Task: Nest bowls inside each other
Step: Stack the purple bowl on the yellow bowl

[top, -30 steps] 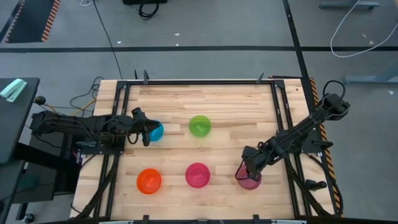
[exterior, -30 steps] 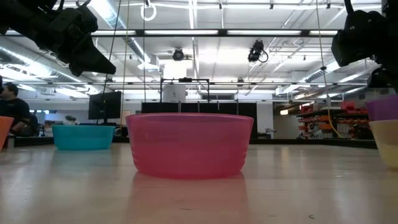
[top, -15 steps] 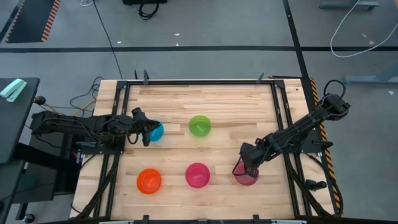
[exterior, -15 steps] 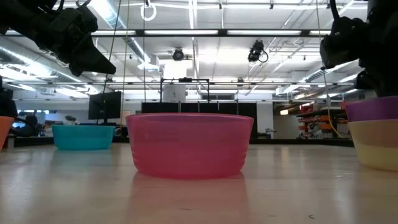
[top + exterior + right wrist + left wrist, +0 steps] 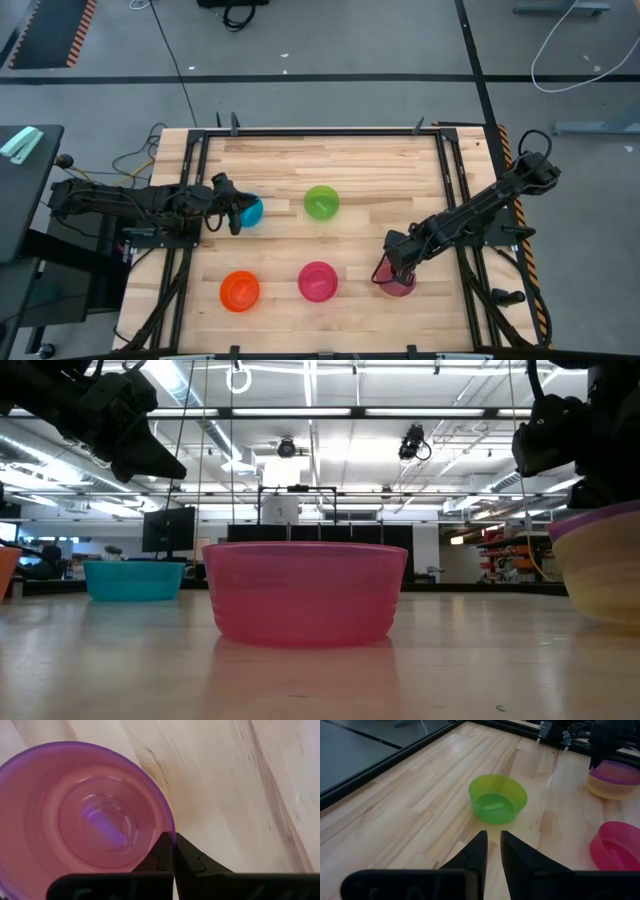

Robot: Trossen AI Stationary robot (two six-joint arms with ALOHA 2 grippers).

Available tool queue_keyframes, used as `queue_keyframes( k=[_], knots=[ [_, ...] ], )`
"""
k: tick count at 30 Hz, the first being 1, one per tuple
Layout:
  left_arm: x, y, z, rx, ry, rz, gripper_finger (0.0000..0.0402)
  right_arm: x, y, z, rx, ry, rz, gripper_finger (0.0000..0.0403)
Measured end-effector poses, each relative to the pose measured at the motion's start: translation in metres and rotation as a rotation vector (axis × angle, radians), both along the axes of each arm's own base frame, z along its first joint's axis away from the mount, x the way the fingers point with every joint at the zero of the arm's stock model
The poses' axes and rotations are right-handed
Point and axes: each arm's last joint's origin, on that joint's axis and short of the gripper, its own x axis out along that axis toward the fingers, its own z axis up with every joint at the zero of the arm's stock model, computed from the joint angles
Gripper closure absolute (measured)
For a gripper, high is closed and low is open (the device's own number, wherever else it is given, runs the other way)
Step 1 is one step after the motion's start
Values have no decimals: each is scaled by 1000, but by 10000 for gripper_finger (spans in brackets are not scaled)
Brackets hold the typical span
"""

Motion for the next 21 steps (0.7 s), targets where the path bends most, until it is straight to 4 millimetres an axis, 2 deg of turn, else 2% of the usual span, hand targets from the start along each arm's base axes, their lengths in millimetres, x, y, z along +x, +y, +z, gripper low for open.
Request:
queue_keyframes(
  k=[10,21],
  knots=[
    [0,0,0,0,0,0,345,3,-2,1,10,-11,-5,374],
    [0,0,0,0,-1,0,338,11,2,14,29,-58,4,375]
  ],
)
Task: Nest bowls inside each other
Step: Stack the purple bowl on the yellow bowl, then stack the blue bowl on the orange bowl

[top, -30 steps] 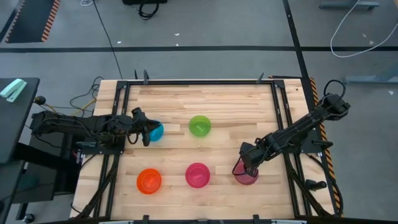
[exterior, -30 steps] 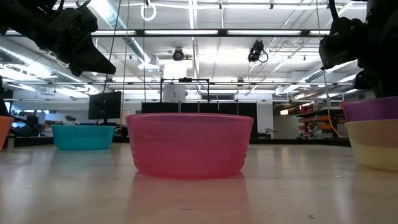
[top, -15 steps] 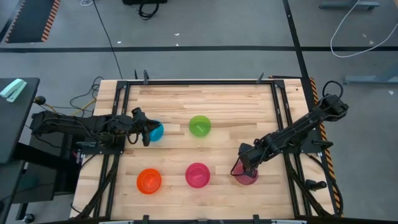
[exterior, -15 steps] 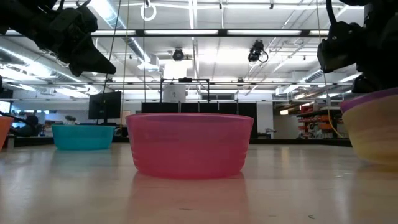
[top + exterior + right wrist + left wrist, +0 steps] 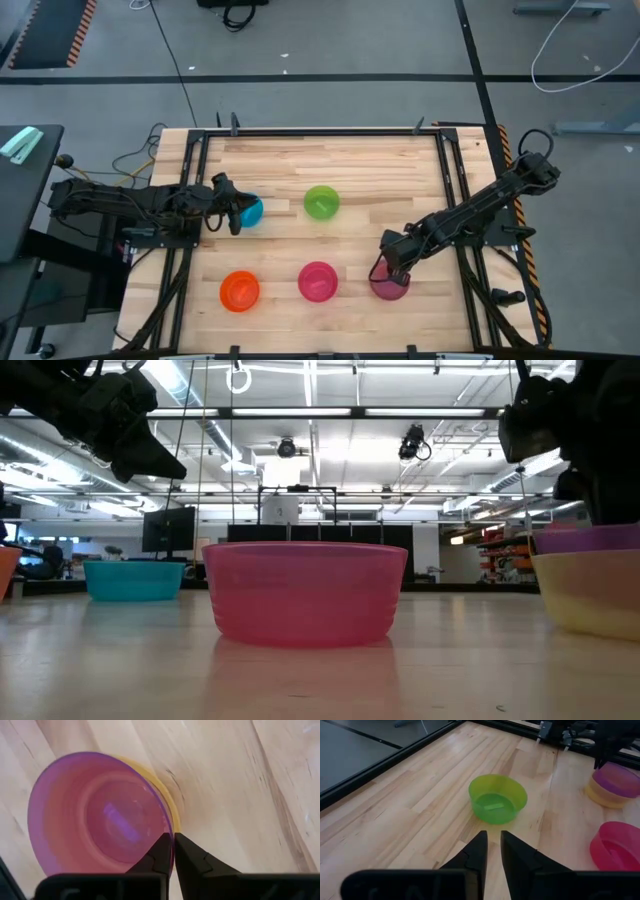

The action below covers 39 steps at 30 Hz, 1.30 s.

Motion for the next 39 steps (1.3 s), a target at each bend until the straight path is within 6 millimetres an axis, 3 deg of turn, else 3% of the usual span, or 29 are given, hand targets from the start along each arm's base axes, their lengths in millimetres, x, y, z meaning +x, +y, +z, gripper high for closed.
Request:
queue_keyframes(
  k=[20,32,39],
  knots=[
    [0,0,0,0,0,0,339,0,0,2,9,5,-5,345],
    [0,0,0,-1,0,0,340,4,-10,1,-6,9,7,339],
    [0,3,0,-52,-19,45,336,17,-22,22,-64,-29,28,339]
  ],
)
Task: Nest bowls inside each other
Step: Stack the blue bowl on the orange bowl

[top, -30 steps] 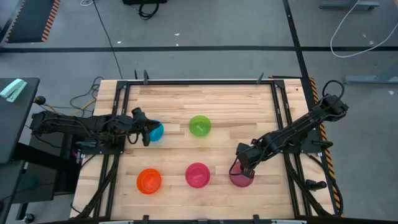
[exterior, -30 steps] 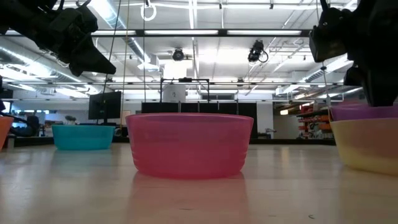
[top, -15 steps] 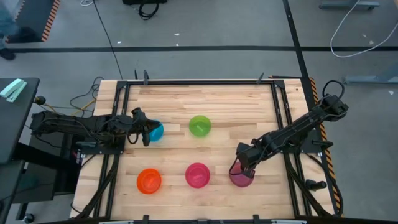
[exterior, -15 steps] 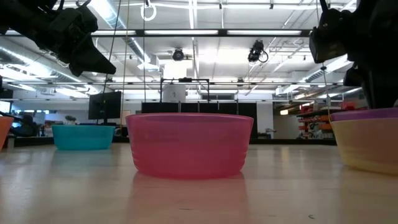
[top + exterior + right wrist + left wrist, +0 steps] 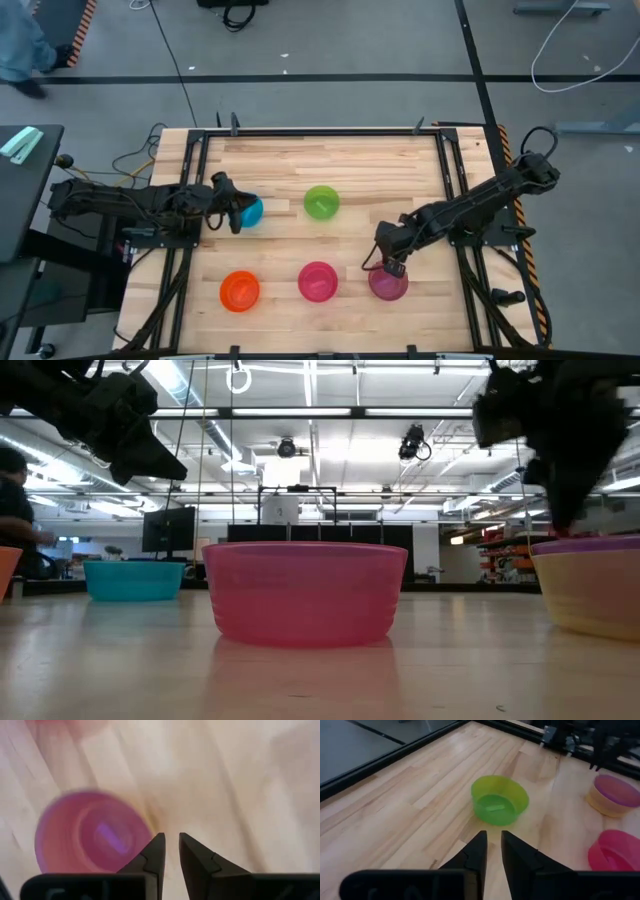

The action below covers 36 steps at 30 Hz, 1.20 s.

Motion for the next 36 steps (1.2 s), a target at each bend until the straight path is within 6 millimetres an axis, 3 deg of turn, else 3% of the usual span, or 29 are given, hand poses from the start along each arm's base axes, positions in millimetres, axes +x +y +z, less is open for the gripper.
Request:
queue_keyframes(
  k=[8,13,21,25,29,36],
  knots=[
    [-7,17,-10,-41,106,146,346,30,-38,39,-64,-153,9,339],
    [-15,19,-21,-166,224,127,341,40,-71,57,-104,-210,-19,339],
    [-21,19,-28,-339,278,139,348,40,-114,63,-141,-217,-121,339],
    [-30,20,-30,-406,361,222,356,38,-120,60,-144,-198,-139,339],
    [-35,24,-18,-445,419,317,360,38,-119,60,-143,-197,-135,339],
    [-25,36,-8,-482,487,429,361,39,-111,60,-140,-198,-105,339]
  ],
)
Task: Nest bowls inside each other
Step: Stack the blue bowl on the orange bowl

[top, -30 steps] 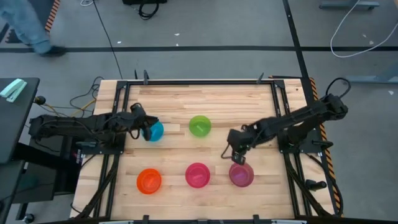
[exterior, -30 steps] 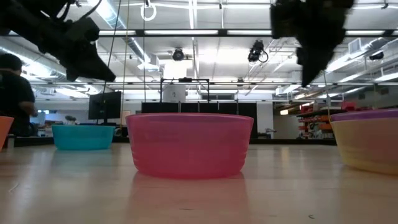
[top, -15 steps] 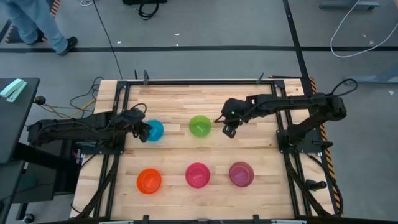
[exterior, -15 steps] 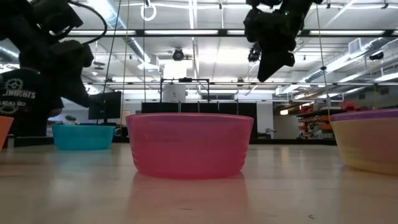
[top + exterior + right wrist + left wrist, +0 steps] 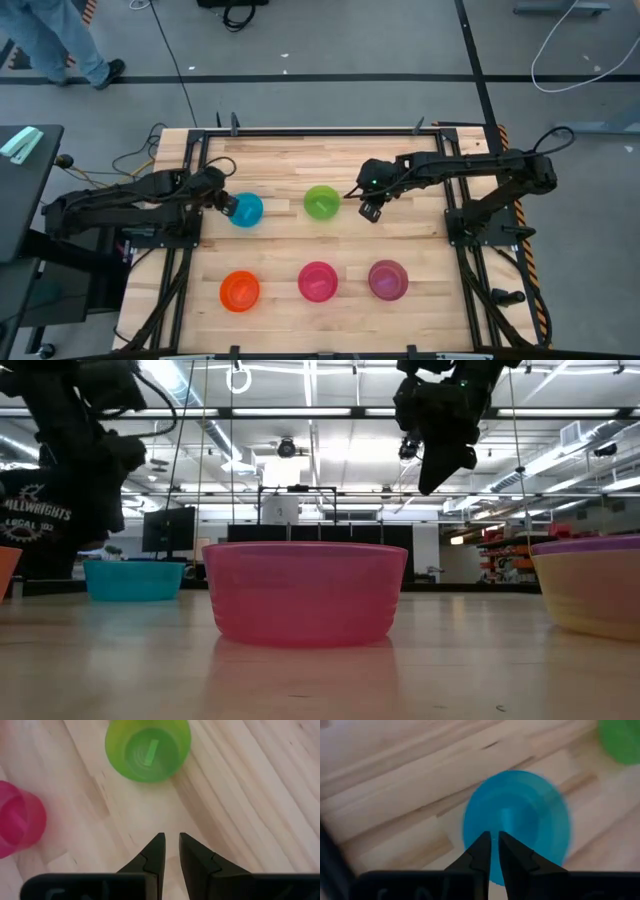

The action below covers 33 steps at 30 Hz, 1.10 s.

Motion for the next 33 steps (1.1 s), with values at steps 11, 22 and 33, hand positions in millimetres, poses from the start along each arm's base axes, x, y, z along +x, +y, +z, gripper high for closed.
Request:
queue_keyframes(
  k=[11,22,33],
  knots=[
    [19,30,-14,-109,197,57,352,1,10,0,0,0,38,339],
    [34,50,-32,-178,226,44,322,1,10,0,1,0,35,339],
    [33,58,-37,-187,241,64,322,1,10,0,2,-1,34,339]
  ],
)
